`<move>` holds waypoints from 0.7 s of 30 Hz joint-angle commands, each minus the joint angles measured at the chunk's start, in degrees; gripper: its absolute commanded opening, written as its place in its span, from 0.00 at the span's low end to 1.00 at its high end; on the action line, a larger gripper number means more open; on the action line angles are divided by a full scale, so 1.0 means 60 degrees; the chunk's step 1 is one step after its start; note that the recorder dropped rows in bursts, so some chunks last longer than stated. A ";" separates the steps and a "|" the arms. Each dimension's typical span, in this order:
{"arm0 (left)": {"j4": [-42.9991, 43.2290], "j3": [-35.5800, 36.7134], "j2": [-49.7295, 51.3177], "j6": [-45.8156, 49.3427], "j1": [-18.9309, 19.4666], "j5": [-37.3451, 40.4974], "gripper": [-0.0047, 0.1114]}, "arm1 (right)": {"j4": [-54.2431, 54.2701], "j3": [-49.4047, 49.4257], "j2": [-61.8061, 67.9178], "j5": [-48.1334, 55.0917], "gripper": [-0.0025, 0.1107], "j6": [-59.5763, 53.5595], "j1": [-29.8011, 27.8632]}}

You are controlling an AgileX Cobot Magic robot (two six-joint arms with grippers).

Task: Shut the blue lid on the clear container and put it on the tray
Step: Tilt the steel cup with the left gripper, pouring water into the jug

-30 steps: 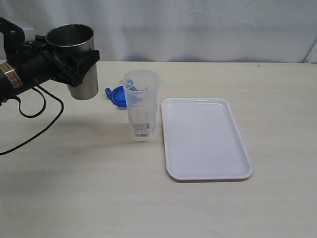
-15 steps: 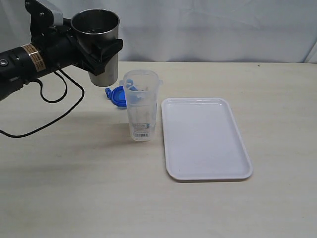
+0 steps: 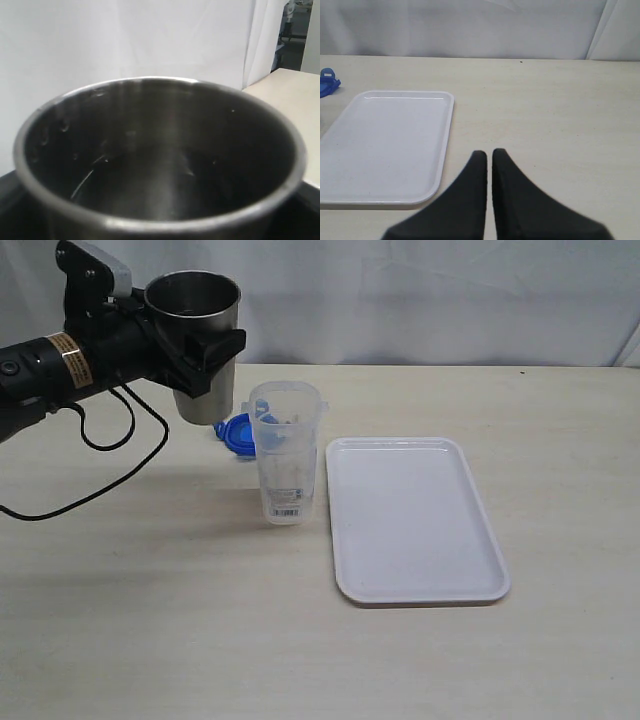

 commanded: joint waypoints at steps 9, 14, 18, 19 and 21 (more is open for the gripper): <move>-0.0377 -0.0156 -0.0207 -0.0619 -0.0484 -0.0466 0.04 | -0.0016 0.0028 -0.0044 -0.0103 0.06 -0.0072 0.0014; -0.0566 -0.0156 -0.0207 -0.0259 -0.0573 -0.0485 0.04 | -0.0016 0.0028 -0.0044 -0.0103 0.06 -0.0072 0.0014; -0.0515 -0.0156 -0.0207 0.0504 -0.0573 -0.0461 0.04 | -0.0016 0.0028 -0.0044 -0.0103 0.06 -0.0072 0.0014; -0.0515 -0.0156 -0.0207 0.0603 -0.0573 -0.0463 0.04 | -0.0016 0.0028 -0.0044 -0.0103 0.06 -0.0072 0.0014; -0.0515 -0.0156 -0.0207 0.0869 -0.0573 -0.0463 0.04 | -0.0016 0.0028 -0.0044 -0.0103 0.06 -0.0072 0.0014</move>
